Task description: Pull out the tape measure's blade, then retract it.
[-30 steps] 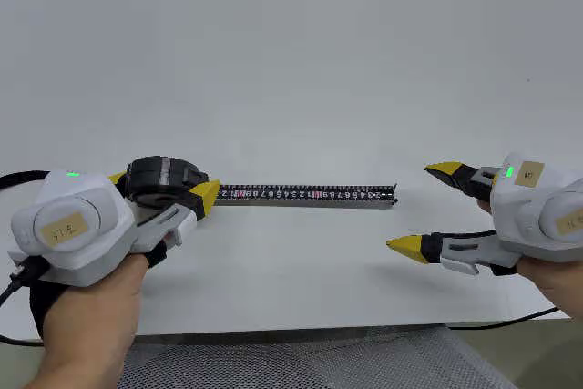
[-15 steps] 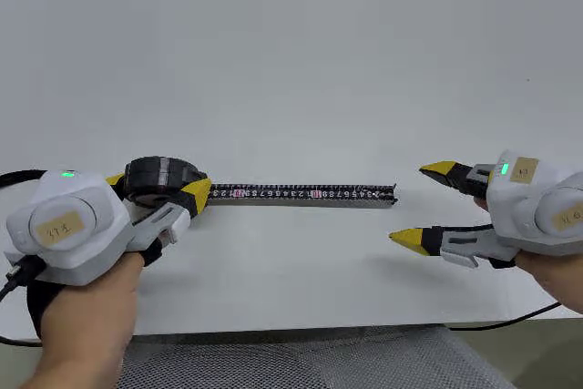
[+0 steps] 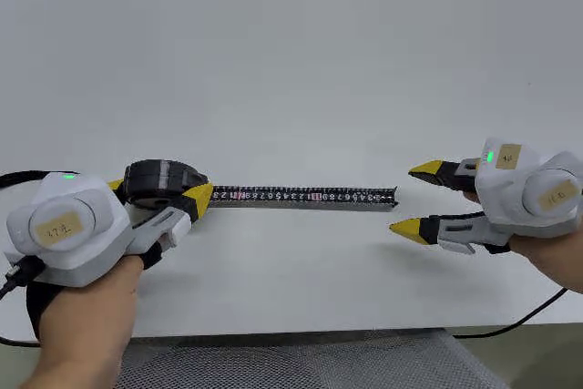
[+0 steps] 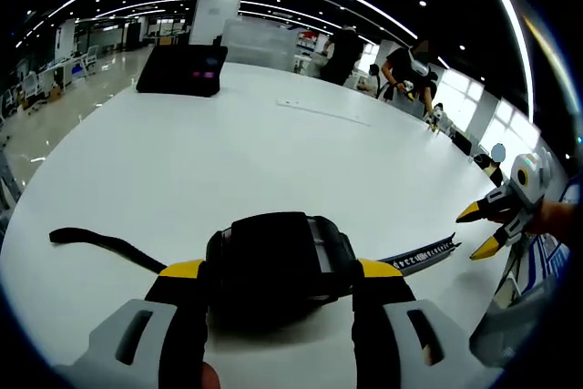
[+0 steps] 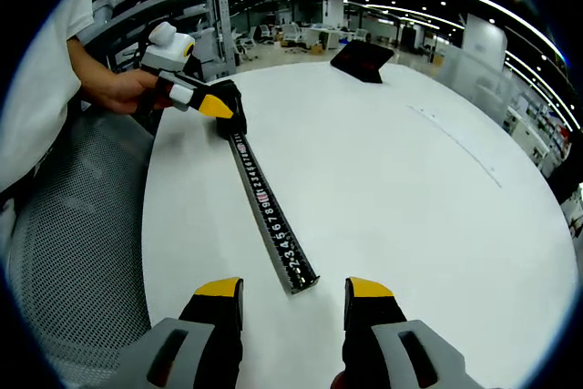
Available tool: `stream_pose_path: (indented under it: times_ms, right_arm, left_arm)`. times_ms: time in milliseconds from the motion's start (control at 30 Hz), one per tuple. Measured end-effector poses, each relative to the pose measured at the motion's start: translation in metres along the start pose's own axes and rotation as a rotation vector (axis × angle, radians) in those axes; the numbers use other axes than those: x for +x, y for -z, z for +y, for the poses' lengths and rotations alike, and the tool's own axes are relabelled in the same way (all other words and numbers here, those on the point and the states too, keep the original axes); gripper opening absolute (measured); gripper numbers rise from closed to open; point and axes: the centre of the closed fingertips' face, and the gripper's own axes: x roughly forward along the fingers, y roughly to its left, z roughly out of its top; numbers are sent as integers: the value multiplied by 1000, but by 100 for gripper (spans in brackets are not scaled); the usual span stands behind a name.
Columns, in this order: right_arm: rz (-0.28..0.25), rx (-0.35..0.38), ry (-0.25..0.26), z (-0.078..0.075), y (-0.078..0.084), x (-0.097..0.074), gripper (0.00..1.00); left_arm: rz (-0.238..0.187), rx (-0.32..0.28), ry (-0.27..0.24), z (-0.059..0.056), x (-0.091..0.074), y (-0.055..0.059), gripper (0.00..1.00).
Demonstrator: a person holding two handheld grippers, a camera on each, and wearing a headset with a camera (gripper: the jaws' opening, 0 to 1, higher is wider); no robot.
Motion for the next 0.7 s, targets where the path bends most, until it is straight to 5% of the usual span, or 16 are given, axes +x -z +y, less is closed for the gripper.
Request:
stream_pose_path:
  times_ms: [700]
  right_arm:
    - [103, -112, -99, -2, 7, 12, 29]
  left_arm:
    - [-5, -4, -7, 0, 1, -2, 60]
